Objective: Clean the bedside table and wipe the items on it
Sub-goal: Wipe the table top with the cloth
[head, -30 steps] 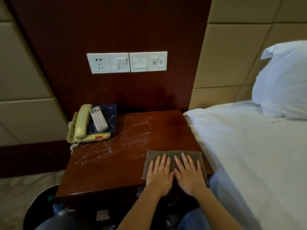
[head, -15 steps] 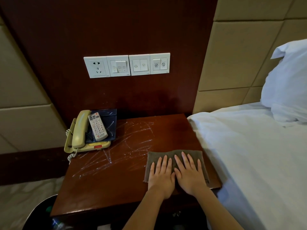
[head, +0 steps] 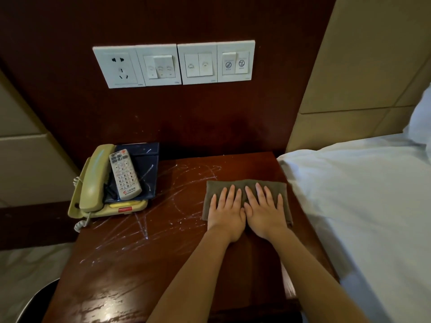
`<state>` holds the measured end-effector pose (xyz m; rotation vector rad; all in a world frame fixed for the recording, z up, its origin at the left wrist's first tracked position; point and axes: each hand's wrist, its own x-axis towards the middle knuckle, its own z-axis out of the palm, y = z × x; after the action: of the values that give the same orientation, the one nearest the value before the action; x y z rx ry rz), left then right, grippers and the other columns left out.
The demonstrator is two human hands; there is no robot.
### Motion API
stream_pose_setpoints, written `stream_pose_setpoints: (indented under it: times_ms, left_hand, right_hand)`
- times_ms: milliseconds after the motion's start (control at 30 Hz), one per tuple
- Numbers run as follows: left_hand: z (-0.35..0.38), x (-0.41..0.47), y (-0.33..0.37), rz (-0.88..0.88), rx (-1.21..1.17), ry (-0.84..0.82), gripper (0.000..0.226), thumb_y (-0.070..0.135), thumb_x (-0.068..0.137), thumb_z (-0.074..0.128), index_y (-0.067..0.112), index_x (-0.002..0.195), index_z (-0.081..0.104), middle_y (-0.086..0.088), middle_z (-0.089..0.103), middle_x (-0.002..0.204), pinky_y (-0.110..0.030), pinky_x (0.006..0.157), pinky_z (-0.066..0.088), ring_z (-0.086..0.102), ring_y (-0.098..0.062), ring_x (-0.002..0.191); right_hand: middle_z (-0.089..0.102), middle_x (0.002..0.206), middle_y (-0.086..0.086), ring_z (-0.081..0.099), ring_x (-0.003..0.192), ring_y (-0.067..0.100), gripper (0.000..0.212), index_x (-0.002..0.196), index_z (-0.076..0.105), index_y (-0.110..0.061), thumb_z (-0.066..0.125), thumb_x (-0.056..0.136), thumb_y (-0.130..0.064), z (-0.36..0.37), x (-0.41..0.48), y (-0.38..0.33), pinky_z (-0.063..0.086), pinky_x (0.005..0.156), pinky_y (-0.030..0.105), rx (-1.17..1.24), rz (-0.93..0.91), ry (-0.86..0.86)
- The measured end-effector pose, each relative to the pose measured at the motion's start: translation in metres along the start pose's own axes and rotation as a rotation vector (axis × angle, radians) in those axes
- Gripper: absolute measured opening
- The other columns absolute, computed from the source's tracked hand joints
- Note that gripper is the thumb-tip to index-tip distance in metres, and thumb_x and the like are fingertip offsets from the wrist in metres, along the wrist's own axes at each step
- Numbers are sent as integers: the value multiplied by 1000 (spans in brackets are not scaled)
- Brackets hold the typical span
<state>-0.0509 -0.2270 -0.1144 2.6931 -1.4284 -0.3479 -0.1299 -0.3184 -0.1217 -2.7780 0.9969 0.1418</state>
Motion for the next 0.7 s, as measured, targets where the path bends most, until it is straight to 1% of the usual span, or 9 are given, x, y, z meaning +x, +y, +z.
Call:
stream_pose_setpoints:
  times_ms: [367, 700]
  left_hand:
    - [-19, 89, -27, -3, -8, 19, 54, 36, 103, 11, 21, 152, -5, 1, -13, 160, -40, 118, -9, -14, -17, 146]
    - [-27, 131, -42, 31, -12, 35, 54, 37, 103, 11, 21, 153, -1, 1, -10, 160, -39, 118, -7, -10, -16, 147]
  right_hand:
    - [-12, 161, -1, -11, 147, 21, 53, 152, -2, -32, 9, 102, -43, -13, 94, -4, -10, 116, 52, 16, 31, -4]
    - [-10, 161, 0, -11, 147, 21, 53, 152, -1, -31, 10, 102, -43, -21, 134, -7, -10, 116, 52, 28, 47, 6]
